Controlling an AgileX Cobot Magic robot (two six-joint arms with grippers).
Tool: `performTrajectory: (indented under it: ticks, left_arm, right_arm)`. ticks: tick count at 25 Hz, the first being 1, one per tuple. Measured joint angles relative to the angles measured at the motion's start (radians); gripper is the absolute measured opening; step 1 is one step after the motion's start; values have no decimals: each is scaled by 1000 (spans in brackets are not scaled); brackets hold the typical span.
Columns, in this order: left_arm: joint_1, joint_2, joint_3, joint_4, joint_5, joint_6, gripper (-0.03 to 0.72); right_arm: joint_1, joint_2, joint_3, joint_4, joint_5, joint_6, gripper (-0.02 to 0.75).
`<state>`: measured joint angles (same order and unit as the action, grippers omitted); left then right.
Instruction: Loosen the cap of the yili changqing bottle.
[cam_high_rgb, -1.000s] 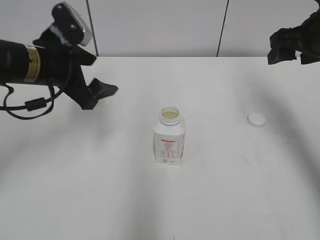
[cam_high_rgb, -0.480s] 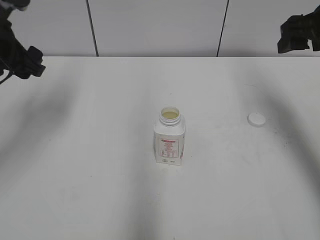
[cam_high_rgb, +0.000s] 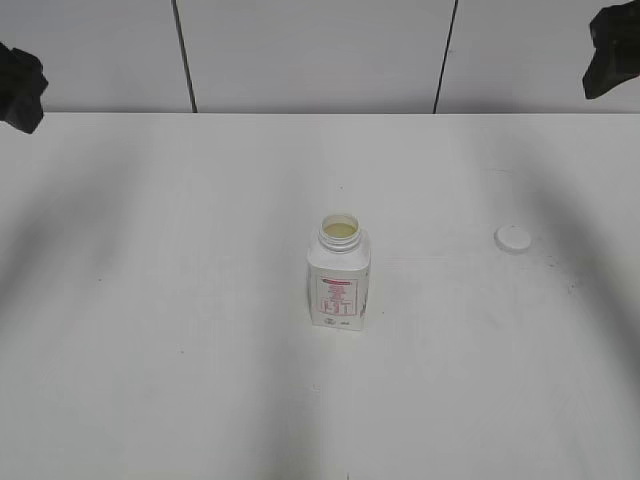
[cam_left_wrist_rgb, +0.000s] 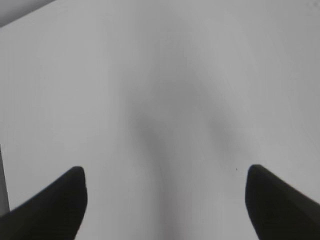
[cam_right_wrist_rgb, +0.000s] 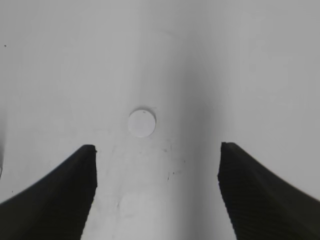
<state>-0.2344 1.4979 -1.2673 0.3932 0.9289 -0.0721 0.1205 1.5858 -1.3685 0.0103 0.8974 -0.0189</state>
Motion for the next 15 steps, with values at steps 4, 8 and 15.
performTrajectory:
  ticks: [4, 8, 15]
  left_arm:
    - [1, -1, -53, -35, 149, 5, 589]
    - [3, -1, -63, -68, 263, 6, 589]
    - [4, -22, -63, -142, 287, 6, 589]
  right_arm:
    - [0, 0, -77, 6, 153, 0, 595]
    - [0, -1, -137, 6, 283, -9, 595]
    - [0, -15, -170, 4, 313, -22, 595]
